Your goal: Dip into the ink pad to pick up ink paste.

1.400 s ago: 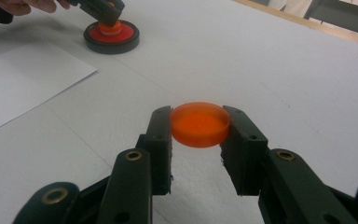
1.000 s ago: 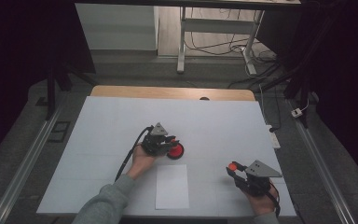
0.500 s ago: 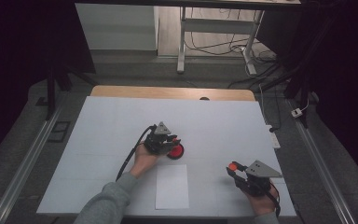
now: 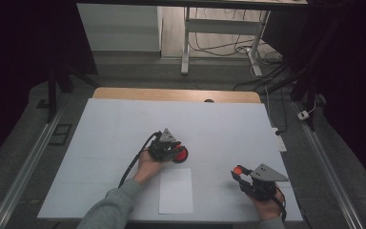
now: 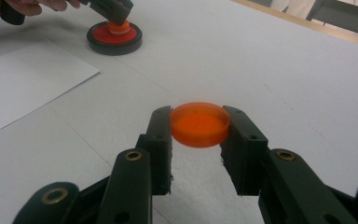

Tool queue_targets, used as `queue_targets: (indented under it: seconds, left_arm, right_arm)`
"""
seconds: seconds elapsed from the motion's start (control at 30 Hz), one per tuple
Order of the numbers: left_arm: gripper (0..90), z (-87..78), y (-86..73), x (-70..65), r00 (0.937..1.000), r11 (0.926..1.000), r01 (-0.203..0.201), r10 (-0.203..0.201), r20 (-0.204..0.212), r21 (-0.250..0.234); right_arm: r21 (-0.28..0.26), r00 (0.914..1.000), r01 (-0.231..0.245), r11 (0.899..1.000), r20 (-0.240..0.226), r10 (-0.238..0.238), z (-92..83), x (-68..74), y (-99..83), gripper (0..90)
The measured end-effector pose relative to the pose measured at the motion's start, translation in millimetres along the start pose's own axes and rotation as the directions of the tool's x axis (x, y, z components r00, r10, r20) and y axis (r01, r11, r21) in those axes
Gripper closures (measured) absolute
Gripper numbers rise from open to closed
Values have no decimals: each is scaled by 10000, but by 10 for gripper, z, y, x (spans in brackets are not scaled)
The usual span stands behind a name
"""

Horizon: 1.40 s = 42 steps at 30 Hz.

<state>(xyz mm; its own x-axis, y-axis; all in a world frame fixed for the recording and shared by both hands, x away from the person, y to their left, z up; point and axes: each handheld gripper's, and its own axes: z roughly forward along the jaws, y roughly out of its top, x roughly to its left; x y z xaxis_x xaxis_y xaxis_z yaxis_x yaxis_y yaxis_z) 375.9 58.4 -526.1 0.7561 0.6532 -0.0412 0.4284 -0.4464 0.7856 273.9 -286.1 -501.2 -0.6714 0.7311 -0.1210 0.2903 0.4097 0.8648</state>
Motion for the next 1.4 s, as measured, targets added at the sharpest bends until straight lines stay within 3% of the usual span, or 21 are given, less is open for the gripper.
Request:
queue_targets:
  seconds: [0.17,0.47,1.17,1.4]
  left_arm:
    - [725,-1,-11,29,9995,9997,240,-239,183,-55]
    - [726,5,-39,31,9995,9994,236,-232,194,-248]
    - [727,12,-76,-43,9996,9989,-43,29,-281,-474]
    - [728,16,-74,-58,9992,9989,52,-70,-386,-461]
  right_arm:
    - [50,10000,36,10000,29,-37,-5,8,5,644]
    - [18,10000,31,10000,-3,-31,3,4,1,644]
    - [10,10000,50,10000,51,-50,-7,3,7,644]
    - [-34,10000,7,10000,54,-7,-12,0,9,643]
